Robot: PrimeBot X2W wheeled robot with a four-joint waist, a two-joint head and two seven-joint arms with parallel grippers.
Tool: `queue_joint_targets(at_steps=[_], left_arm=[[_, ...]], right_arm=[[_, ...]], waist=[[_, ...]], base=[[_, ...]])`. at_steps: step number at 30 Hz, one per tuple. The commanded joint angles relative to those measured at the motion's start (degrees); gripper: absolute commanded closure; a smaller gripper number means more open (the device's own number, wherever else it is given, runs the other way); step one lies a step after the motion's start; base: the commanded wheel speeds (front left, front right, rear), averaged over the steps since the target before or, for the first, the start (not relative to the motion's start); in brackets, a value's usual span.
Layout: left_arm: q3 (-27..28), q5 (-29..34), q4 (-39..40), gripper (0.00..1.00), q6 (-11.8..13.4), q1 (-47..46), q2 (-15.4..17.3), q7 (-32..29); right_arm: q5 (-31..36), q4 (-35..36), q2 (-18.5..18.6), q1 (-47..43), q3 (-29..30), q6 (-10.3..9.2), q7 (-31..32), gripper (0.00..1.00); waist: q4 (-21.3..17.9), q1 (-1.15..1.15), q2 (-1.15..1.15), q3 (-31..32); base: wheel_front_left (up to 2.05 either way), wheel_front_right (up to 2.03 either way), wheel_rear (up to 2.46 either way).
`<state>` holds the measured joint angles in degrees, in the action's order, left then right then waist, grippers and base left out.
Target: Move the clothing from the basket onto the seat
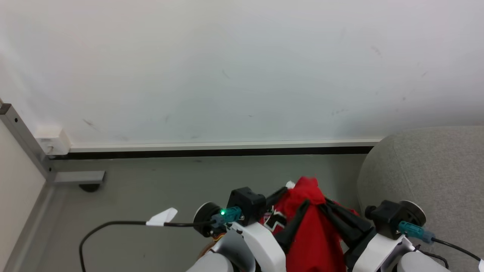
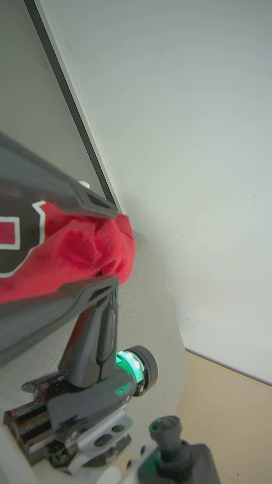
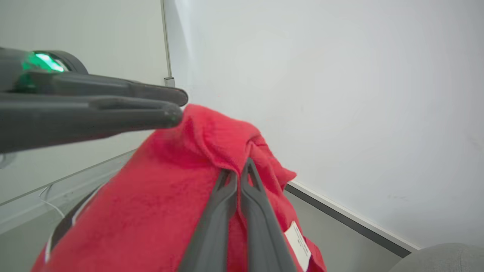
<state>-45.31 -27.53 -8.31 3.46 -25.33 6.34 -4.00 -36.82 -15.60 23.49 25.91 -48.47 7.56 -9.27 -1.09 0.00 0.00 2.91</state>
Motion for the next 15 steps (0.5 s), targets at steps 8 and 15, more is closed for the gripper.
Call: queue_joint_targets(at_steps=[8,15], left_arm=[[-0.6,0.9,-1.5,0.0,0.2,1.5,0.9,1.0],[-0.8,0.5,-1.9,0.0,0.5,1.6,0.8,1.6]], right_arm=[[-0.8,-0.1,1.5,0.7,2.5,-0.13,-1.4,1.0],[-0.2,0.8,2.3,0.3,3.9,-0.14,-1.1,1.0]], waist=[[-1.1,0.0,0.0,0.0],[-2.4,0.0,0.0,0.1]], base=[[0.0,0.0,0.0],[0.0,0.0,0.0]])
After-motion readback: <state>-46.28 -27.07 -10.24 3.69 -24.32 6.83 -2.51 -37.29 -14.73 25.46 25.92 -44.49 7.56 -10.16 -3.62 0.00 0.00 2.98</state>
